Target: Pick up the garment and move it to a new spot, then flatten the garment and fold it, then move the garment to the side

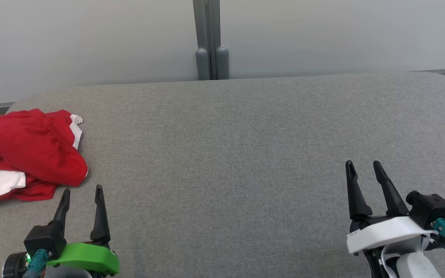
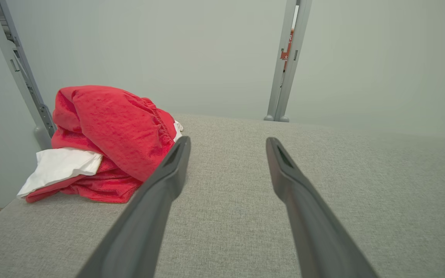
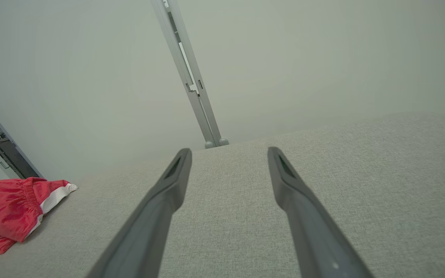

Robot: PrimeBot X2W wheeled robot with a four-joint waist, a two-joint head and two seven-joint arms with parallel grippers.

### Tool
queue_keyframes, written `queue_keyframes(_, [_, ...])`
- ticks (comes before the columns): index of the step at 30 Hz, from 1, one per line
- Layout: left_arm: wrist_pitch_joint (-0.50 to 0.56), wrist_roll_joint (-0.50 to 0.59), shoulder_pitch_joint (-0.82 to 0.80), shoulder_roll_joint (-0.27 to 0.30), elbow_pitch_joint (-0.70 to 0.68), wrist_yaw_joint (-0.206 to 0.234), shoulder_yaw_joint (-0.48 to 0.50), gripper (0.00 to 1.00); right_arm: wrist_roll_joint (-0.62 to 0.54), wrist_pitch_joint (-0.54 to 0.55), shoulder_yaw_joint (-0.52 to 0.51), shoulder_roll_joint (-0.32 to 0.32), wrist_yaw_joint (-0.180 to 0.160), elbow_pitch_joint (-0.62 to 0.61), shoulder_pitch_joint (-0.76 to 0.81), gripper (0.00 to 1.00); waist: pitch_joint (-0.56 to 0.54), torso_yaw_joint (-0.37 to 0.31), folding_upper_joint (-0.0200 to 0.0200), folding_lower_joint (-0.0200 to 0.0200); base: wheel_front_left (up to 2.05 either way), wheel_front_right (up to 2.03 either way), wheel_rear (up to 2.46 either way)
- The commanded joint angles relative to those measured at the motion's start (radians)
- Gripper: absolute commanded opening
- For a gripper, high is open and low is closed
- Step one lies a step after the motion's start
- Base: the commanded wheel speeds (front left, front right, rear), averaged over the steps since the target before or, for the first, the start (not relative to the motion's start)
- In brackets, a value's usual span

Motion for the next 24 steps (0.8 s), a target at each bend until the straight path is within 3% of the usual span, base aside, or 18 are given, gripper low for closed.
queue_keyframes(1, [-0.011,0.026,-0.005,0.009,0.002,-0.004,0.001,1.0,-0.028,-0.011,0.002,-0.006,0.0,-0.003,0.01,1.0,-0.001,0.001,0.0,0.0,0.0,0.0,0.0])
queue_keyframes(24, [-0.034,0.119,-0.03,0.02,0.077,-0.008,0.012,1.0,-0.189,-0.053,0.008,-0.007,0.0,0.023,0.019,1.0,-0.012,0.02,0.0,0.0,0.0,0.0,0.0])
